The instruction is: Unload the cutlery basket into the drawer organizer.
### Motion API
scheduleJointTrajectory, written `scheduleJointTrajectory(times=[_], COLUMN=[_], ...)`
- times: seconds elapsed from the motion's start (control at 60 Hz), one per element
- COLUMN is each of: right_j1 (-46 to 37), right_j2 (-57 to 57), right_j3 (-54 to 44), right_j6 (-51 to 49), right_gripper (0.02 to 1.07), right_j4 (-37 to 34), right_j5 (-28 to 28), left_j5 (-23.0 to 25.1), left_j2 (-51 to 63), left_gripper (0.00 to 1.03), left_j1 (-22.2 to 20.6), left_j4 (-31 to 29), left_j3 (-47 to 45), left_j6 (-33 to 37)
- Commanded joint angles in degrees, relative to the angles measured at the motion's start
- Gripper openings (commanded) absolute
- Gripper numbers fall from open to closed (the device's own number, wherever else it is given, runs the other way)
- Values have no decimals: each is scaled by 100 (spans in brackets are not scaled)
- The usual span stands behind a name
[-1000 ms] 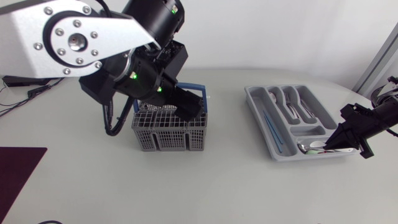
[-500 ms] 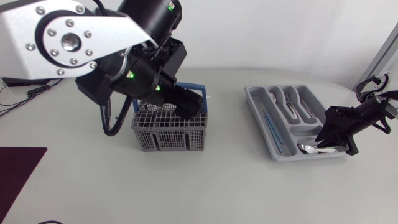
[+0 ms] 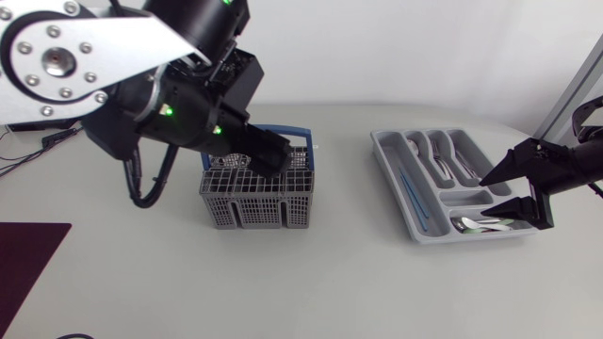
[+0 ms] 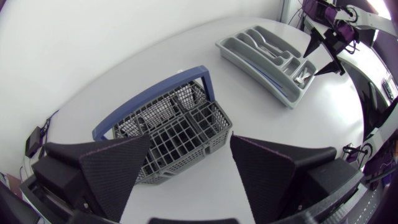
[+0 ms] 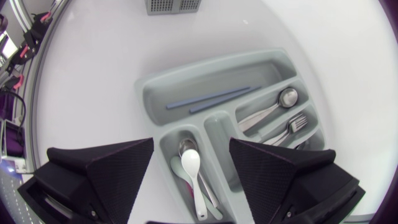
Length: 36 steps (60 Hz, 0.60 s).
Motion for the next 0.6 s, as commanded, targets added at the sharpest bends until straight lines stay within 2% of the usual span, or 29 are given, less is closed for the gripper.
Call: scheduleJointTrajectory(times=[0.0, 0.167, 0.267, 0.45, 0.583], right_j1=[212, 713, 1143, 2101, 2831], right_j2=[-436, -1025, -1385, -1948, -2150], right_j3=[-446, -859, -1114, -1554, -1694], right_j6=[341, 1000, 1624, 2916, 3971], right_gripper=[97, 97, 97, 97, 97], right_j4=[44, 132, 422, 1239, 1890], right_j5=[-214, -565, -688, -644, -477], left_j5=[-39, -39, -39, 101, 216], left_j2=[-341, -763, -992, -1378, -1572], left_gripper=[97, 97, 97, 97, 97], left_j1=[181, 585, 858, 1385, 1860], left_j4=[33, 33, 60, 191, 508], left_j3=[-252, -674, -964, -1474, -1922], left_j6=[149, 211, 272, 431, 615])
